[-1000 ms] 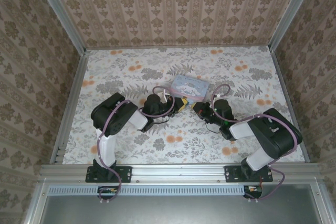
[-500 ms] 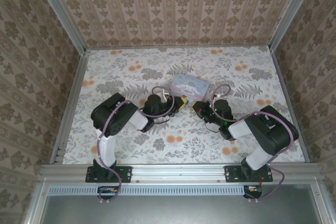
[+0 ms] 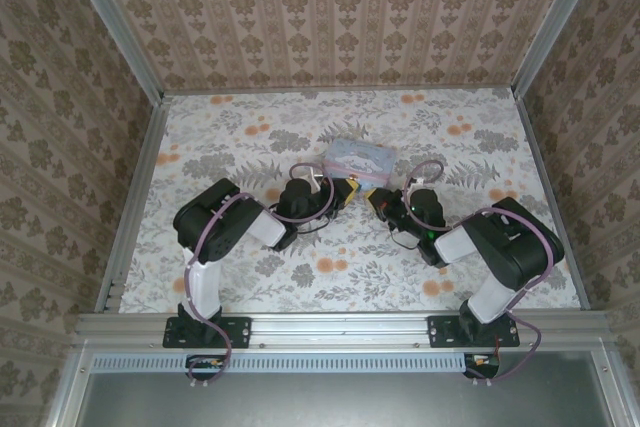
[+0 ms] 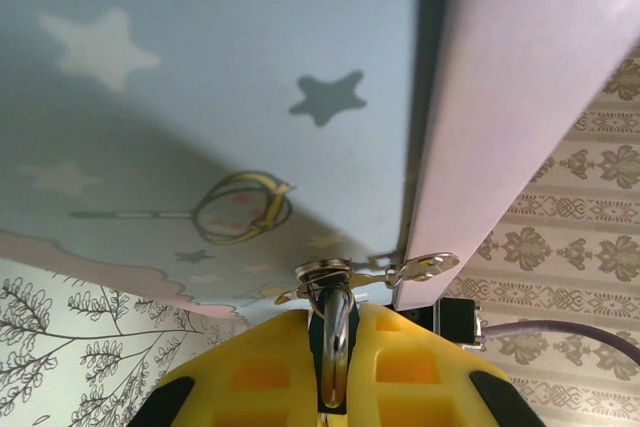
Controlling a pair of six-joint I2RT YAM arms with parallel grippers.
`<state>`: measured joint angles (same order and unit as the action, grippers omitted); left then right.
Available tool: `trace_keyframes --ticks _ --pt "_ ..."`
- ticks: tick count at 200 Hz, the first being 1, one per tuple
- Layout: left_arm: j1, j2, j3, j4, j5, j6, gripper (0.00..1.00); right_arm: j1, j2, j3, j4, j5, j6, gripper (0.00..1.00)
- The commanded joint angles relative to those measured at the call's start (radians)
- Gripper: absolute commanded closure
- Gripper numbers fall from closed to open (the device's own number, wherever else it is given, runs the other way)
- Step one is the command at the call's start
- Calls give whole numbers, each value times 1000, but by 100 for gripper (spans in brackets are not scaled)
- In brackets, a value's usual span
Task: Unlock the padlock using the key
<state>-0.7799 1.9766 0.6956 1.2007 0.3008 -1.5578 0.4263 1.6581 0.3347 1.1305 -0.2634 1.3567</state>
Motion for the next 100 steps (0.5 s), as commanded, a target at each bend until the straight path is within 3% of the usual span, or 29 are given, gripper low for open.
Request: trace_keyframes --ticks 1,100 --pt "-59 -71 15 93 119 -21 100 -24 -11 24 26 -19 -45 100" --pt "-62 -64 13 94 128 -18 100 -43 -28 41 -8 -36 -65 100"
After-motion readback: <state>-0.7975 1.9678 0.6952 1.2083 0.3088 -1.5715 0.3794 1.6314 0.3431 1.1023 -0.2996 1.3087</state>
